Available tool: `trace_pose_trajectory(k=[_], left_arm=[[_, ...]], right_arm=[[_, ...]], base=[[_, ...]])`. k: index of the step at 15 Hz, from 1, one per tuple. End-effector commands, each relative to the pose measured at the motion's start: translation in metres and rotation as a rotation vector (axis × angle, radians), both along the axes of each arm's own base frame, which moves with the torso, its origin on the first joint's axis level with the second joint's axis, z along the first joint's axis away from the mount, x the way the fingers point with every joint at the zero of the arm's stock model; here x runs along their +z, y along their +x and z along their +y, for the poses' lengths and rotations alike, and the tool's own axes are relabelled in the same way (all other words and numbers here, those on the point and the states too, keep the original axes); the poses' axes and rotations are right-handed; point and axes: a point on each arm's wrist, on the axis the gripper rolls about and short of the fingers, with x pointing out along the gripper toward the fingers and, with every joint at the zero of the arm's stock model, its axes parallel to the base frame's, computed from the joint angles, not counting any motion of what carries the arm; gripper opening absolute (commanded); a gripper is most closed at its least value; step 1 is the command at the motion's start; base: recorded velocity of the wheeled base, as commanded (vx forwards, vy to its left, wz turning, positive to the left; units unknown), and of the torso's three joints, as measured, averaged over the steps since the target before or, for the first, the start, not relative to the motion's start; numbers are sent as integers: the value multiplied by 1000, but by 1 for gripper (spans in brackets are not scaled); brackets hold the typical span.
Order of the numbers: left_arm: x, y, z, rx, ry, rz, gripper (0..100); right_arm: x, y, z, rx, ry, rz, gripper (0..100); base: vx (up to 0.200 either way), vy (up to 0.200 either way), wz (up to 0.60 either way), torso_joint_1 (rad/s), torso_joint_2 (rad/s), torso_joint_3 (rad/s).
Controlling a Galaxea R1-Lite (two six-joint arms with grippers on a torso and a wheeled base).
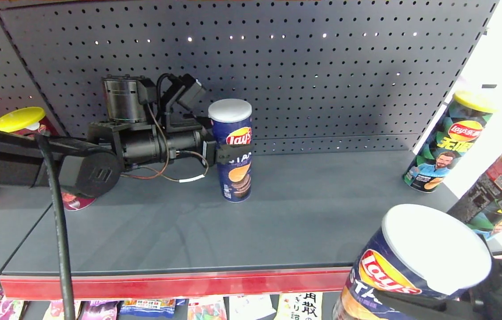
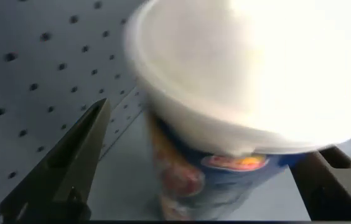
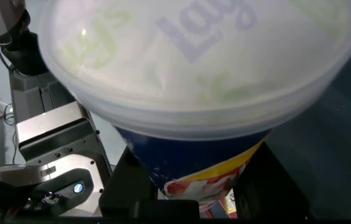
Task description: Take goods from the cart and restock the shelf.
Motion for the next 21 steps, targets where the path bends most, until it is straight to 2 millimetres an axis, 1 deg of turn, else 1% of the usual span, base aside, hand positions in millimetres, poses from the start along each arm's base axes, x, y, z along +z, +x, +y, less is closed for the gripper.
trace_pose_trajectory(k=[1, 4, 7, 9, 11, 13, 15, 16, 18, 19, 21], left_arm=[[2, -4, -3, -11, -2, -5, 100], [1, -15, -13, 16, 13, 2, 100], [-5, -20, -17, 67, 26, 3, 100], [-8, -23, -25, 104, 12, -35, 100], [-12, -23, -29, 133, 17, -34, 100], [-11, -23, -30, 134, 18, -38, 100], [-10, -20, -30, 174, 21, -46, 100], [-12, -16, -31, 223, 20, -51, 100], [-13, -13, -33, 233, 4, -72, 100], [-15, -12, -33, 227, 4, -72, 0], [-16, -13, -35, 195, -6, -60, 0]], right_arm=[[0, 0, 0, 0, -2, 2, 0], [-1, 0, 0, -3, -2, 3, 0], [0, 0, 0, -3, -1, 2, 0], [-1, 0, 0, -1, -2, 2, 0], [-1, 0, 0, -2, -1, 3, 0], [-1, 0, -1, -3, -1, 3, 0], [-1, 0, -2, -9, 0, 2, 0], [-1, 0, -2, -9, 0, 2, 0], [-1, 0, -2, -8, -1, 4, 0], [-1, 0, -2, -8, -2, 5, 0], [-2, 0, -2, -8, -3, 6, 0]], base=[[0, 0, 0, 0, 0, 0], [0, 0, 0, 0, 0, 0], [0, 0, 0, 0, 0, 0], [0, 0, 0, 0, 0, 0], [0, 0, 0, 0, 0, 0], [0, 0, 0, 0, 0, 0], [0, 0, 0, 0, 0, 0], [0, 0, 0, 0, 0, 0], [0, 0, 0, 0, 0, 0], [0, 0, 0, 0, 0, 0], [0, 0, 0, 0, 0, 0]])
